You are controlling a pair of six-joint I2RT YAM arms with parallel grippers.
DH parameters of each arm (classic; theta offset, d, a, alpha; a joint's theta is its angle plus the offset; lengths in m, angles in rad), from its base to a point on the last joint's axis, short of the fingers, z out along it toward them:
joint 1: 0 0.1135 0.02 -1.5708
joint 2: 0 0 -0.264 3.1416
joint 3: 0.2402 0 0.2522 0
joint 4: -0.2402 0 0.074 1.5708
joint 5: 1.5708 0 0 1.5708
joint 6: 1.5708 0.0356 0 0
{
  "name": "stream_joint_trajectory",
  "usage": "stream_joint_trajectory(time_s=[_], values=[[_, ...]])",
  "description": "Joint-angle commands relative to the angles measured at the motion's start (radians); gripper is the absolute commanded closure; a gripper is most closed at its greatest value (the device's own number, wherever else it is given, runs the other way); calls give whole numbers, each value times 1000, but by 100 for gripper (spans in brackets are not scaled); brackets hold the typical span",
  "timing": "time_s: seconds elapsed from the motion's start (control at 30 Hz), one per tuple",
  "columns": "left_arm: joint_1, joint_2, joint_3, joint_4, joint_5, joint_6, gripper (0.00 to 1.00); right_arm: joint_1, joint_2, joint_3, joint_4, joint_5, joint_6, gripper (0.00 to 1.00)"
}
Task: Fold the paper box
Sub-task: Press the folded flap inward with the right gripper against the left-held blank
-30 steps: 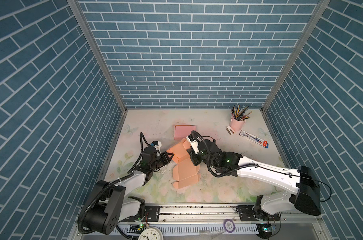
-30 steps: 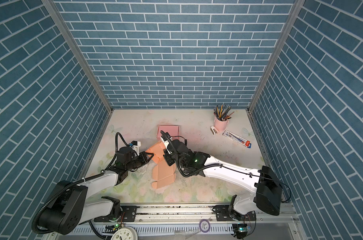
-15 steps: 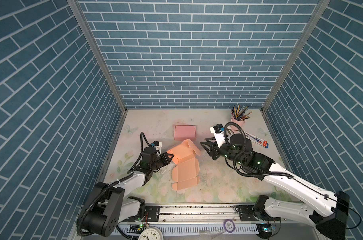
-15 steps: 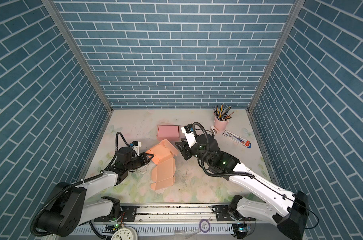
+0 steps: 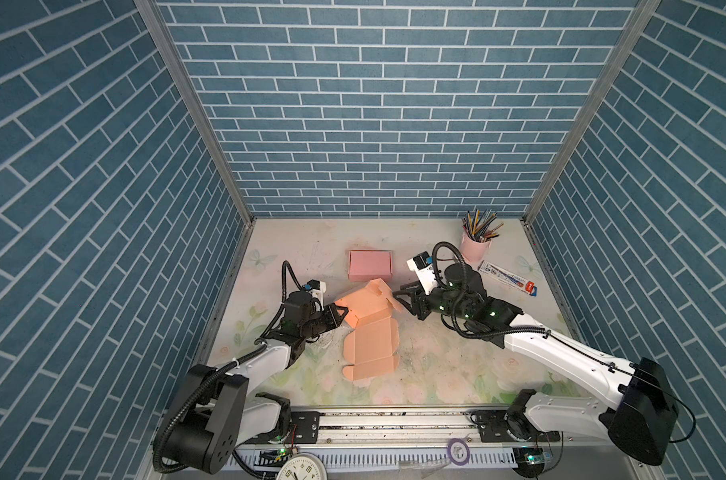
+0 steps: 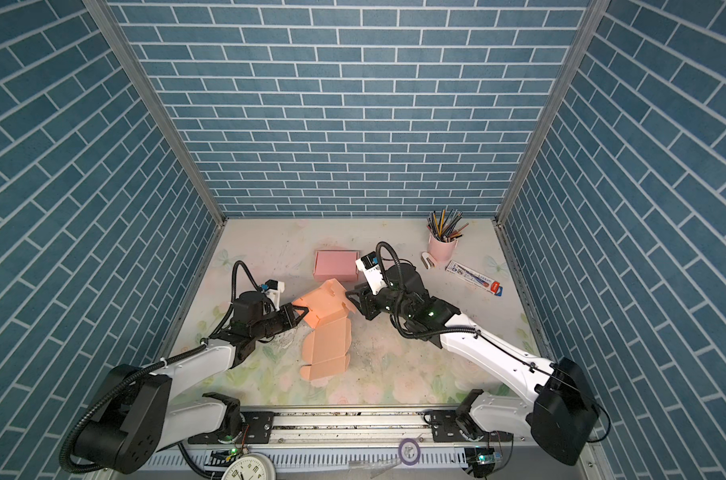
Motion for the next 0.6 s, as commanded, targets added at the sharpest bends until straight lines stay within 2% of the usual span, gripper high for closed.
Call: stream_joint_trajectory(time_s=[0.0,0.2,0.57], values=[[-5,-8,28,-4,7,18,91,-12,28,-6,71,-83,21,64],[-7,-10,30,-10,4,21,91,-15,86,14,96,-138,26,66],[-16,-5,30,-2,-5,15,91,-9,139,50,41,-137,7,71]])
